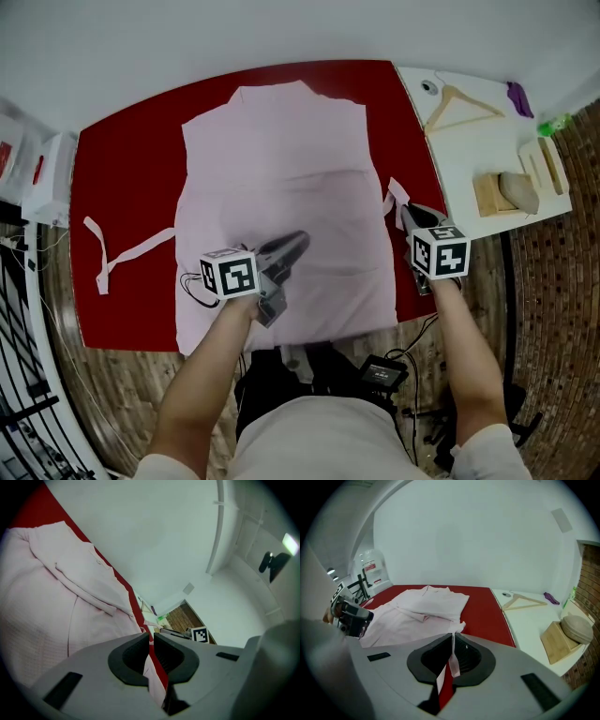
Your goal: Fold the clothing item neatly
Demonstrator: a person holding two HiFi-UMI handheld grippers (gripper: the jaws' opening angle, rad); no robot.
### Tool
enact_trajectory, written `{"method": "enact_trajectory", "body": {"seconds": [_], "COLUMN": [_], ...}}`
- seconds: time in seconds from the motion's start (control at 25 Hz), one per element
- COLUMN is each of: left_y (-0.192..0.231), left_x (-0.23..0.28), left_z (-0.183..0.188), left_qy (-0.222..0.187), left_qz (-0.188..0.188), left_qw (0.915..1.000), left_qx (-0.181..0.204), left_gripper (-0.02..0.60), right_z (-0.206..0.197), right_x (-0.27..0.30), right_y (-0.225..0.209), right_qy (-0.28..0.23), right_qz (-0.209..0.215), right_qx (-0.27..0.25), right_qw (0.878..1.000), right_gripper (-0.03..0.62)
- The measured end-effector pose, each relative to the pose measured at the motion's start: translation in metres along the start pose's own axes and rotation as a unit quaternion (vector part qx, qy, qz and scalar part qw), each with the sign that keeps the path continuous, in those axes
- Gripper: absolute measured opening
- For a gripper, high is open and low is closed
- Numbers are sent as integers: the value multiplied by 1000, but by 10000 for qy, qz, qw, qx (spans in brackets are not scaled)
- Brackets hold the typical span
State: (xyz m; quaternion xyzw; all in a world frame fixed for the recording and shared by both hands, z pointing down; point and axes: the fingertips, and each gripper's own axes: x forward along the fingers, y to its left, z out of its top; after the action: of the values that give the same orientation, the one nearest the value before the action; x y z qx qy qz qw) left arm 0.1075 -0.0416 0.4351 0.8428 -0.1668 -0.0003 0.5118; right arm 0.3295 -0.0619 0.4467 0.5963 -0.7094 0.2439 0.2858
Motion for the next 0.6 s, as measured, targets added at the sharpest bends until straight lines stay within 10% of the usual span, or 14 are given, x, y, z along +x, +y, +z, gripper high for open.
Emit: {"method": "enact_trajectory", "body": {"seconds": [0.6], "left_y": [11], "left_x": [3], "left_z": [15], "left_qy": [-89], "left_qz": [-164], "left_qw": [9994], "left_qx": [-287], "left_gripper": [73], "right_z": [30], "right_x": [11], "right_y": [77], "right_qy": [-229], "right_qz": [536], "right_qx": [-360], "right_qw": [9977], "right_gripper": [28]}}
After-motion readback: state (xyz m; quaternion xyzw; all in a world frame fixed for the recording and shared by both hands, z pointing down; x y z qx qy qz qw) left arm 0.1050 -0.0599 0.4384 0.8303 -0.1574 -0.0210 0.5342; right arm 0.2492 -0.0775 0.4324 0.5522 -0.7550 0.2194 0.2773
